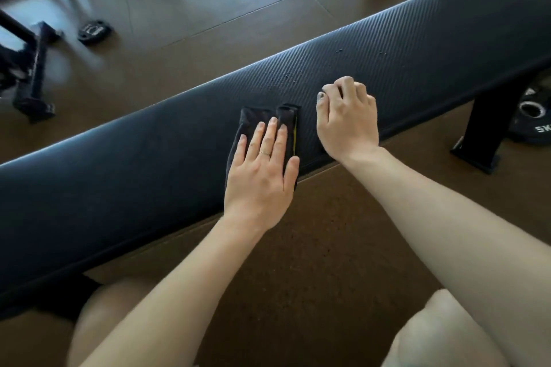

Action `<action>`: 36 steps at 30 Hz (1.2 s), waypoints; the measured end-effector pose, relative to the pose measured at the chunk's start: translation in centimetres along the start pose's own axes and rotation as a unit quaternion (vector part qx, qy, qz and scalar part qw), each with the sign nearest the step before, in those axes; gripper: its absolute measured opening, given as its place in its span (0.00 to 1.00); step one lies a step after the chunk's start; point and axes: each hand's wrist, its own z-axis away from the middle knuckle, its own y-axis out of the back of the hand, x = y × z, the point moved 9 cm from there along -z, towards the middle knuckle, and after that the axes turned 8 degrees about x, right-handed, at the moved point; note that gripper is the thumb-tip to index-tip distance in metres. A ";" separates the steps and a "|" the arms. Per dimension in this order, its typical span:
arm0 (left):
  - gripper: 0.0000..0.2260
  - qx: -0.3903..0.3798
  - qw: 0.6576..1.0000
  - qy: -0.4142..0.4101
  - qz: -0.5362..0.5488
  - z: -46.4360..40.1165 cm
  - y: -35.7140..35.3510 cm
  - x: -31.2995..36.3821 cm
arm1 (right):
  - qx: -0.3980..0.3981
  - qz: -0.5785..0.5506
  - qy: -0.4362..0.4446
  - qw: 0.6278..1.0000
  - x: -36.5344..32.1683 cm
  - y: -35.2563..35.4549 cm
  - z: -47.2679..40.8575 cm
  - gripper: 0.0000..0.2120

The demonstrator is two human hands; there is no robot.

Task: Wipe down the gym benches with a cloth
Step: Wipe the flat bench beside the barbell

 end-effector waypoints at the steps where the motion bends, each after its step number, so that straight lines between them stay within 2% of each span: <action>1: 0.30 0.004 1.000 0.004 -0.011 1.2 0.0 0.1 | -0.014 0.002 0.023 1.000 0.2 0.1 -0.2 0.24; 4: 0.28 0.013 0.999 0.025 -0.018 1.3 -0.1 0.0 | -0.034 0.024 0.074 0.996 1.5 0.3 -1.0 0.24; 10: 0.28 0.014 0.998 0.064 0.024 -4.8 -0.8 1.3 | 0.036 0.031 0.056 0.997 2.0 1.0 -1.0 0.21; 15: 0.27 -0.005 0.993 0.086 0.076 -9.6 -1.6 1.7 | 0.014 0.040 0.059 0.997 1.8 0.8 -1.2 0.21; 19: 0.27 -0.011 0.998 0.041 0.053 -5.1 -1.0 2.7 | -0.002 0.038 0.065 0.997 2.1 0.9 -1.1 0.23; 22: 0.28 -0.012 0.999 0.037 0.017 -1.4 -0.7 2.9 | -0.007 0.041 0.077 0.996 1.8 0.9 -1.8 0.24; 25: 0.28 -0.027 0.999 0.026 0.038 -4.4 -0.8 3.1 | -0.014 0.051 0.070 0.996 2.5 0.7 -4.2 0.24; 28: 0.26 -0.030 0.997 -0.002 0.078 -10.1 -1.4 2.7 | -0.004 0.053 0.009 0.999 5.3 0.5 -6.3 0.22; 33: 0.26 -0.031 0.996 0.034 0.082 -19.3 -2.8 1.3 | 0.056 0.016 -0.006 0.998 6.3 0.8 -6.3 0.20; 36: 0.26 -0.046 0.995 0.032 0.084 -19.3 -2.9 1.6 | 0.066 -0.016 -0.022 0.997 6.8 1.1 -6.2 0.21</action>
